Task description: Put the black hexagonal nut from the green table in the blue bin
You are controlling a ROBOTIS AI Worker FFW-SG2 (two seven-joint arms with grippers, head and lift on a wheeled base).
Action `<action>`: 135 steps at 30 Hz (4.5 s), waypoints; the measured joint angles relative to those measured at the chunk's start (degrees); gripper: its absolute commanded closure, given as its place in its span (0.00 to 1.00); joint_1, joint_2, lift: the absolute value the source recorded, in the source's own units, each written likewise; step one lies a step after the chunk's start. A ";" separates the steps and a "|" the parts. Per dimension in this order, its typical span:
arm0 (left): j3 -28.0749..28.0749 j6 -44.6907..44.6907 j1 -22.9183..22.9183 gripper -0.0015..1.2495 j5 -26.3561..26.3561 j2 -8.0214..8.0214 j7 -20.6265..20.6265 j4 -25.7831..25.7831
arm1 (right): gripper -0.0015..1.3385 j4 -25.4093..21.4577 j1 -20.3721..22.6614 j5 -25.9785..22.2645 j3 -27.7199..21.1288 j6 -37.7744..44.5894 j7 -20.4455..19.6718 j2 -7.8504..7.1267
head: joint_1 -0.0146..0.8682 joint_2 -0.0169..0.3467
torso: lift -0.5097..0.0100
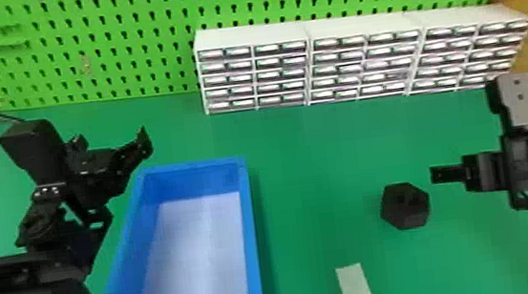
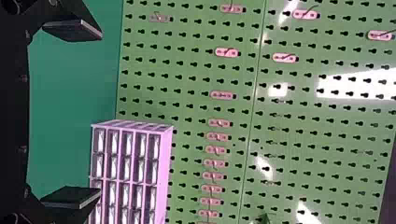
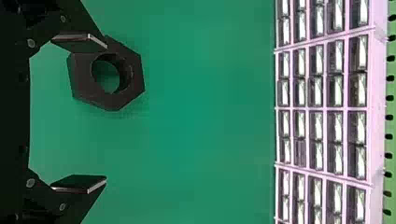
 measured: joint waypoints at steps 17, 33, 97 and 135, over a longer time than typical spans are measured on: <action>-0.32 0.62 -0.19 0.09 -0.06 0.08 -0.18 0.16 | 0.21 5.78 -2.33 -0.10 4.08 0.00 0.00 -0.59 | 0.80 0.07 | 0.79; -0.41 0.75 -0.42 0.09 -0.09 0.15 -0.38 0.45 | 0.21 12.47 -4.35 -0.50 7.03 0.00 0.00 -1.12 | 0.80 0.07 | 0.79; -0.93 0.92 -0.88 0.09 -0.27 0.26 -1.15 0.79 | 0.21 29.16 -13.80 -3.33 14.46 -1.44 0.00 -0.44 | 0.80 0.07 | 0.79; -0.98 0.93 -1.06 0.09 -0.32 0.26 -1.57 0.88 | 0.21 36.52 -15.30 -5.21 16.64 -8.19 0.00 -0.72 | 0.80 0.07 | 0.79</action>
